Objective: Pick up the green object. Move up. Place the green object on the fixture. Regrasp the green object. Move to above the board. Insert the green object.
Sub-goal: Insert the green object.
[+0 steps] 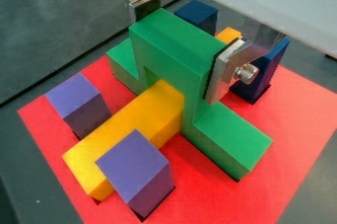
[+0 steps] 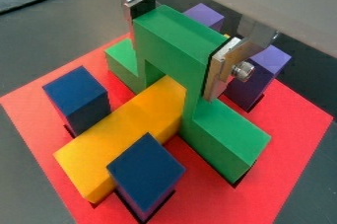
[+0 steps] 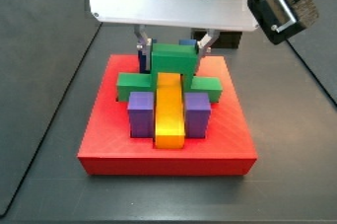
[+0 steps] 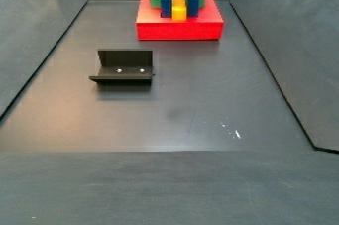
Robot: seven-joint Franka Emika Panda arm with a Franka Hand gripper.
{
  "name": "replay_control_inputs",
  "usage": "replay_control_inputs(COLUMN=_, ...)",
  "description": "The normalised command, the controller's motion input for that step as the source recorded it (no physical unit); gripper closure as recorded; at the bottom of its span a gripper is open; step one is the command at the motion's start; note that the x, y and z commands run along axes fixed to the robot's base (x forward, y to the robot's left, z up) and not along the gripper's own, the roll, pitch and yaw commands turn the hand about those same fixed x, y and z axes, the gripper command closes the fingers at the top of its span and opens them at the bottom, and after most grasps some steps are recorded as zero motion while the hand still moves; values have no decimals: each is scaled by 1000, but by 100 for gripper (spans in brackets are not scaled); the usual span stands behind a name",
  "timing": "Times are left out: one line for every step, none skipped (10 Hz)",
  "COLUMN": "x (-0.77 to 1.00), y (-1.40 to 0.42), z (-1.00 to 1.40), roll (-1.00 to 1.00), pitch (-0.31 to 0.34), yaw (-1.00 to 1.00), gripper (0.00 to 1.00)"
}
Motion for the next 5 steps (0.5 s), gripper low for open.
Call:
replay_control_inputs(x=49, y=0, z=-271, roll=-7, pitch=0, yaw=-37, gripper=100)
replay_control_inputs(x=60, y=-31, z=-311, roll=-20, pitch=0, yaw=-120, gripper=100)
replay_control_inputs(x=86, y=-57, z=-291, roll=-24, pitch=0, yaw=-191, gripper=100)
replay_control_inputs(x=0, y=0, z=-320, roll=-43, pitch=0, yaw=-131, gripper=100)
replay_control_inputs(x=0, y=0, z=-349, roll=-59, pitch=0, yaw=-86, gripper=100)
